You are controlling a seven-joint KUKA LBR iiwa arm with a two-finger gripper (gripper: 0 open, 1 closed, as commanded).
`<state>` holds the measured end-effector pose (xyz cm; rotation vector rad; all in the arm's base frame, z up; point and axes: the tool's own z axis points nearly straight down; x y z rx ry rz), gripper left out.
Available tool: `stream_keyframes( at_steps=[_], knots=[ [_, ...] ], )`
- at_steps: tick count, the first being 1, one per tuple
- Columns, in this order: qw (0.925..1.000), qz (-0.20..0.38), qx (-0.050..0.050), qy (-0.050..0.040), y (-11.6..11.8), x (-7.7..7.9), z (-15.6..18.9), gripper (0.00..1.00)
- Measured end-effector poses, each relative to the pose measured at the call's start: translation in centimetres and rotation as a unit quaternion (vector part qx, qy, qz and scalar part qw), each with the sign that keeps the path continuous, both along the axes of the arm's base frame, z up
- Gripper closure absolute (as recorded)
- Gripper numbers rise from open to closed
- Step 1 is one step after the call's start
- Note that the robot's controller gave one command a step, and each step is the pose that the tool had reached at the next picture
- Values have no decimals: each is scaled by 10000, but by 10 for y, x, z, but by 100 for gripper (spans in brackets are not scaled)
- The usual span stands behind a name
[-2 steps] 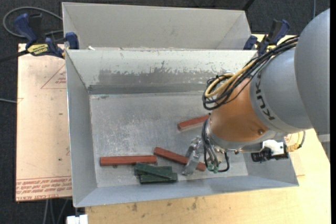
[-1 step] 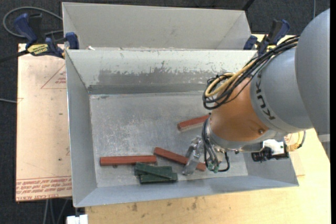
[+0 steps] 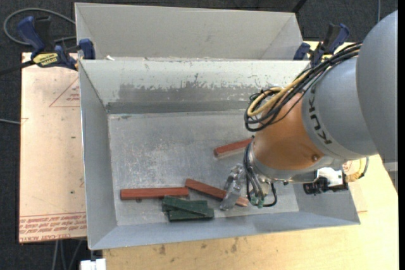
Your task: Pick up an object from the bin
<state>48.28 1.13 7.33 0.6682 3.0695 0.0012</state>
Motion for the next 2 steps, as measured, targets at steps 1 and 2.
stream_keyframes(
  at_steps=[1, 2],
  knots=[
    [10000, 12, 0, -38, 0, 2, 86, 100],
    [10000, 23, -1, -13, 1, 3, 100, 100]
  ],
)
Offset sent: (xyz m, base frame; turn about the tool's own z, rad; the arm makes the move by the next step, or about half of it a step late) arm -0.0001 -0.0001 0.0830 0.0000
